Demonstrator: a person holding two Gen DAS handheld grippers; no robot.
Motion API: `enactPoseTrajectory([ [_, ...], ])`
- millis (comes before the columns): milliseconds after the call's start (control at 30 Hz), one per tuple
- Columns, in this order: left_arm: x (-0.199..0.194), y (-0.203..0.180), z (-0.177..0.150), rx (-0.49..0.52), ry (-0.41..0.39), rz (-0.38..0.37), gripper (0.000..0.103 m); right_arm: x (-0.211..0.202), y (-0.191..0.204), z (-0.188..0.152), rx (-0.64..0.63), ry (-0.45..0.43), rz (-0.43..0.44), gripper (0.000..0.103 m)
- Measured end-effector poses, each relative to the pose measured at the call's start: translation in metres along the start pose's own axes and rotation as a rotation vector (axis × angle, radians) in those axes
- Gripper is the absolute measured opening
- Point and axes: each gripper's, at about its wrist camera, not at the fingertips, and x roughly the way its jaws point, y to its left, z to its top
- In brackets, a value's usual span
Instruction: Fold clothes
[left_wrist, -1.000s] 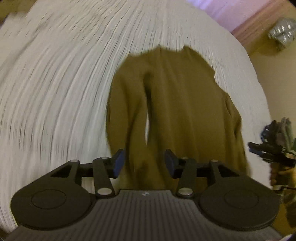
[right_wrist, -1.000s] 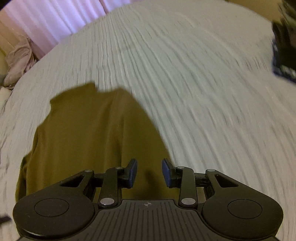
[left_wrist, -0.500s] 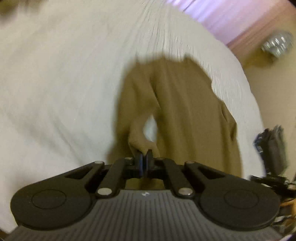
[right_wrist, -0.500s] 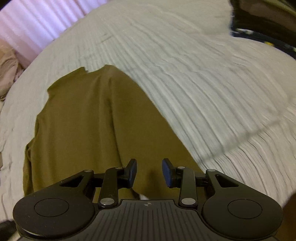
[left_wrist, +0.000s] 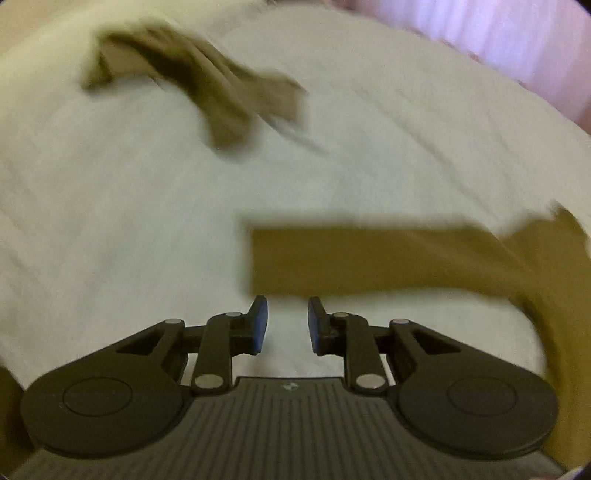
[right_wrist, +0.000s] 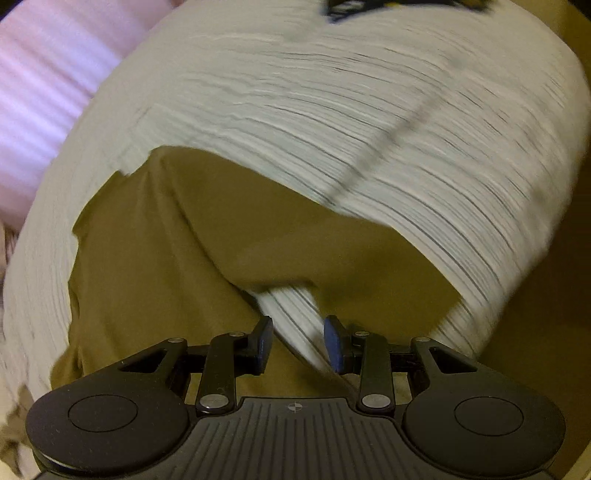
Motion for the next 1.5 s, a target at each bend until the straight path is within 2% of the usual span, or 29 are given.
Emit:
enactPoseTrajectory([
  [33, 0.004, -0.015, -0.017, -0.001, 0.041, -0.066, 0.018, -0.005, -0.011, -0.004, 0.038, 0.007, 0.004, 0.038],
  [100, 0.009, -0.049, -0.048, 0.012, 0.122, -0.194, 0.018, -0.016, -0.034, -0.013, 0.118, 0.015, 0.016, 0.079],
  [267, 0.006, -0.139, -0.090, 0.121, 0.227, -0.434, 0.018, -0.031, -0.089, -0.024, 0.375, -0.050, 0.103, 0.079],
  [300, 0.005, -0.154, -0.096, 0.144, 0.239, -0.470, 0.018, -0.028, -0.096, -0.023, 0.405, -0.067, 0.130, 0.079],
  [367, 0.002, -0.177, -0.100, 0.181, 0.239, -0.494, 0.018, -0.019, -0.104, -0.017, 0.415, -0.087, 0.173, 0.079],
  [433, 0.003, -0.190, -0.103, 0.182, 0.237, -0.489, 0.018, -0.005, -0.107, -0.010, 0.400, -0.092, 0.210, 0.074],
  [500, 0.003, -0.199, -0.108, 0.163, 0.236, -0.468, 0.018, 0.012, -0.112, -0.003, 0.406, -0.083, 0.239, 0.060],
  [533, 0.002, -0.202, -0.110, 0.147, 0.236, -0.456, 0.018, 0.022, -0.115, 0.001, 0.424, -0.072, 0.244, 0.051],
  [567, 0.003, -0.205, -0.112, 0.129, 0.236, -0.446, 0.018, 0.029, -0.118, 0.007, 0.434, -0.063, 0.243, 0.017],
  [600, 0.003, -0.208, -0.114, 0.115, 0.235, -0.437, 0.018, 0.030, -0.116, 0.016, 0.409, -0.071, 0.233, 0.003],
  [733, -0.010, -0.216, -0.122, 0.107, 0.202, -0.405, 0.018, -0.007, -0.090, 0.070, 0.130, -0.223, 0.225, 0.003],
  [867, -0.014, -0.232, -0.132, 0.070, 0.174, -0.390, 0.018, -0.068, -0.060, 0.156, -0.203, -0.422, 0.230, 0.003],
  [933, -0.014, -0.242, -0.138, 0.059, 0.166, -0.391, 0.018, -0.090, -0.052, 0.199, -0.302, -0.492, 0.223, 0.003],
  [1000, -0.013, -0.251, -0.145, 0.049, 0.164, -0.390, 0.018, -0.098, -0.051, 0.235, -0.371, -0.526, 0.192, 0.003],
  [1067, -0.010, -0.257, -0.152, 0.036, 0.172, -0.388, 0.018, -0.088, -0.054, 0.261, -0.398, -0.518, 0.163, 0.003],
  [1133, -0.006, -0.262, -0.158, 0.025, 0.184, -0.384, 0.018, -0.064, -0.061, 0.283, -0.377, -0.462, 0.133, 0.003],
  [1233, -0.004, -0.267, -0.165, 0.031, 0.192, -0.364, 0.018, -0.009, -0.083, 0.297, -0.324, -0.360, 0.068, 0.003],
  [1300, -0.006, -0.264, -0.167, 0.032, 0.194, -0.349, 0.018, 0.026, -0.096, 0.299, -0.293, -0.291, -0.006, 0.003],
  [1367, -0.011, -0.258, -0.167, 0.038, 0.190, -0.329, 0.018, 0.043, -0.109, 0.294, -0.251, -0.251, -0.051, 0.003],
  [1467, -0.019, -0.243, -0.165, 0.040, 0.184, -0.288, 0.018, 0.034, -0.121, 0.274, -0.205, -0.238, -0.037, 0.004],
  [1500, -0.022, -0.236, -0.163, 0.043, 0.181, -0.274, 0.018, 0.031, -0.124, 0.268, -0.189, -0.233, -0.033, 0.011],
])
